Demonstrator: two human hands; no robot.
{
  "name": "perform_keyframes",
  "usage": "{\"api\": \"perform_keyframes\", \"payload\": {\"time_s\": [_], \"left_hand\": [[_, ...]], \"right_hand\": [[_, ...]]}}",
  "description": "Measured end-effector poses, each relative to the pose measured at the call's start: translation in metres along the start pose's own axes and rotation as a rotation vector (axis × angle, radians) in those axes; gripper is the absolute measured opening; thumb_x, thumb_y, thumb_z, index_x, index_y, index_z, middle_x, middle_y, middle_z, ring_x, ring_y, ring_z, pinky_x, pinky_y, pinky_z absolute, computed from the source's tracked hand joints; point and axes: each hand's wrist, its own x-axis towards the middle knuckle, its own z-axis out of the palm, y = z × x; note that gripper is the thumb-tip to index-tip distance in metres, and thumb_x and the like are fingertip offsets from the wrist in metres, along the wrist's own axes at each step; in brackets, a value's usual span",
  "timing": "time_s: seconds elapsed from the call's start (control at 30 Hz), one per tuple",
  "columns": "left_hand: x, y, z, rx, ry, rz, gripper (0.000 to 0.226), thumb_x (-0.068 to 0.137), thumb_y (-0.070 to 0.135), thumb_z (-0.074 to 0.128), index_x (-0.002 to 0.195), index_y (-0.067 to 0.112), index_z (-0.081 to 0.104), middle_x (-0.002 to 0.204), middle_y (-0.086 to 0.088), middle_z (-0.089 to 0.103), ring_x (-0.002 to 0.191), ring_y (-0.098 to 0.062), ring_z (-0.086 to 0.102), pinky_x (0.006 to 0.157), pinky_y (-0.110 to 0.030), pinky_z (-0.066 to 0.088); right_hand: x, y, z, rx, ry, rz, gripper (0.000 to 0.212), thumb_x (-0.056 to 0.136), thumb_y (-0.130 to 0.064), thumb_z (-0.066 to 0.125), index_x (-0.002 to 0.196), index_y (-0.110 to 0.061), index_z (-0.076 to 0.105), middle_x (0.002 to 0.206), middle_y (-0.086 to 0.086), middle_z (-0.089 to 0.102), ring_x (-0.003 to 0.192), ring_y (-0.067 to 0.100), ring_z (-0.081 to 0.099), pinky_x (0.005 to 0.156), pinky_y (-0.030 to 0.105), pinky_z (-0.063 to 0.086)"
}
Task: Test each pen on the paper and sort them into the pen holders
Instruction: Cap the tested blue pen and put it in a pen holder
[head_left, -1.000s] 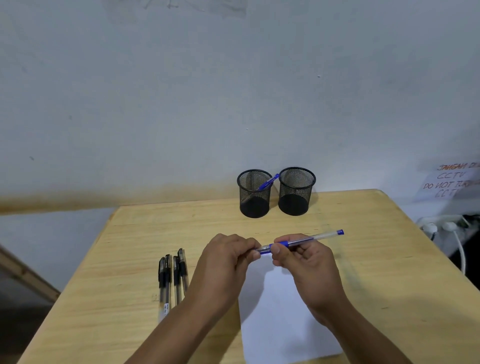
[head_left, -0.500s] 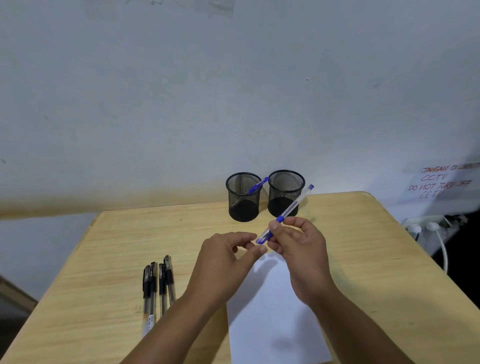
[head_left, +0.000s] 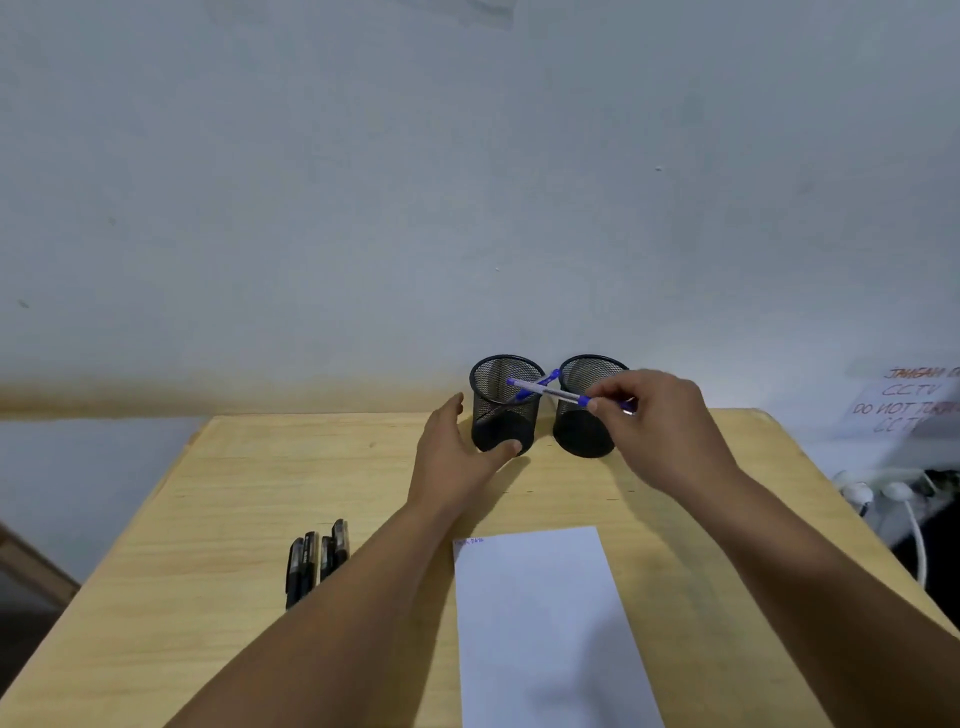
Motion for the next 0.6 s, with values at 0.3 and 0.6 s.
{"api": "perform_keyframes", "payload": {"time_s": [0.3,0.6], "left_hand": [[0.015,-0.005,0.016,-0.067,0.051,0.087,0.043,0.064,0.050,0.079,0.101,0.050,0.056,0.093,0.024,0.071,0.084,0.005,0.065,0.073,-0.025,0.054],[0.013,-0.002,0.014,-0.019,0.066,0.103,0.043,0.064,0.054,0.076,0.101,0.044,0.058,0.085,0.024,0.069,0.075,0.004,0.062,0.061,-0.023,0.048]], "right_hand": [[0.050,-0.016,0.024,-0.267,-0.104,-0.209,0.008,0.088,-0.024,0.069,0.089,-0.018,0.075,0.085,0.002,0.070,0.082,0.020,0.063,0.067,0.029,0.046],[0.062,-0.016,0.062,-0.405,-0.167,-0.282,0.016,0.089,-0.035,0.062,0.091,-0.026,0.075,0.089,0.002,0.071,0.093,0.025,0.061,0.072,0.036,0.050]]}}
